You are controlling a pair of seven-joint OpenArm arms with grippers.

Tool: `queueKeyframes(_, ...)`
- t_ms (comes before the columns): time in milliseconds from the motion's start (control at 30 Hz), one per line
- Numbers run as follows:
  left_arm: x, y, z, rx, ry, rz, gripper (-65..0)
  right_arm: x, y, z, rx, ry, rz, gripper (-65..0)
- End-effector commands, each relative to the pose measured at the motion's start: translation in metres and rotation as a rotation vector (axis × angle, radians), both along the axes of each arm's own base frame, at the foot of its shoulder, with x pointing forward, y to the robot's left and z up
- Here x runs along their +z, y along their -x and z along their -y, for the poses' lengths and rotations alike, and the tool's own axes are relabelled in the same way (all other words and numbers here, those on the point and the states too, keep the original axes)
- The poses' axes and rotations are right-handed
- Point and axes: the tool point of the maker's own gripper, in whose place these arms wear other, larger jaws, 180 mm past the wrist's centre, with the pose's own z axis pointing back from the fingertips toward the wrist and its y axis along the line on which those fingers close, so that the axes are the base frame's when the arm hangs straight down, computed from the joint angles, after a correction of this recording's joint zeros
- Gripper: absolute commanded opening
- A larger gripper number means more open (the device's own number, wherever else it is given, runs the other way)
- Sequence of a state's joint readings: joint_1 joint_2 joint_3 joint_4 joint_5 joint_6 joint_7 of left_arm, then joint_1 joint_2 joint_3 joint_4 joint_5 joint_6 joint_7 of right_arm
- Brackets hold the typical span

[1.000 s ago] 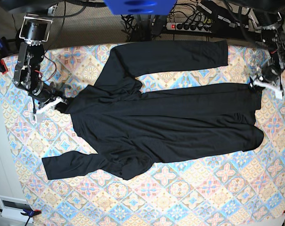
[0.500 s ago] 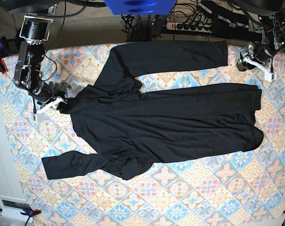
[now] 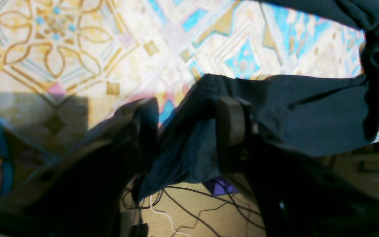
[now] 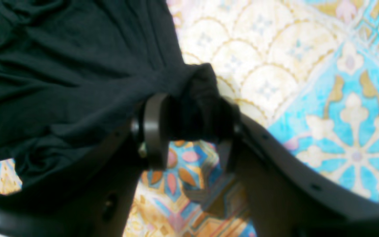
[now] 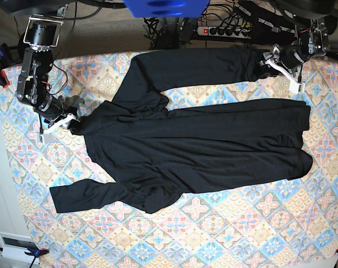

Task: Layout the t-shirt on the table in an organized manner, then fold the t-shirt properly
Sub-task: 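Grasp the shirt edge with the left gripper and pull it toward the right gripper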

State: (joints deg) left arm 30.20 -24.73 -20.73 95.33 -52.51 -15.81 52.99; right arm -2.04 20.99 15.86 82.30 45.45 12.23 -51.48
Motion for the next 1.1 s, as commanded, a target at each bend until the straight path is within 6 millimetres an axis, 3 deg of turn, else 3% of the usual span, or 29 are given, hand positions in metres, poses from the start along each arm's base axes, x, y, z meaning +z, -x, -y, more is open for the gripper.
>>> queueKeyframes(0,-0.004,0.008,0.002,-0.025,-0.011,-0.037,-36.5,0.02,-0.013,0.004,0.005,0.009,0.067,-42.6)
queueKeyframes(200,-0.008,0.011,0.01,-0.046,-0.002,-0.049,-37.0,0.021,-0.013,0.002,0.008,0.006,0.072,-42.6)
queueKeyframes(433,-0.007,0.01,0.02,-0.046,0.016,-0.039,-55.0,0.02,-0.013,0.0,0.011,0.003,0.068,-42.6)
queueKeyframes(600,-0.006,0.008,0.021,-0.047,0.015,-0.03,-57.1,0.02,-0.012,0.0,0.012,0.003,0.068,-42.6)
queueKeyframes(733,0.0,-0.003,0.016,-0.039,0.01,-0.001,-65.0,0.02,-0.012,-0.001,0.014,0.001,0.067,-42.6)
queueKeyframes(767,0.003,-0.009,0.014,-0.034,0.005,0.013,-65.0,0.02,-0.012,-0.001,0.014,0.001,0.067,-42.6)
queueKeyframes(933,0.024,-0.023,-0.036,0.092,-0.061,0.082,-65.0,0.019,-0.012,-0.001,0.015,0.001,0.064,-42.6)
queueKeyframes(1067,0.051,-0.051,-0.064,0.169,-0.085,0.187,-65.0,0.019,-0.012,-0.002,0.016,0.001,0.064,-42.6)
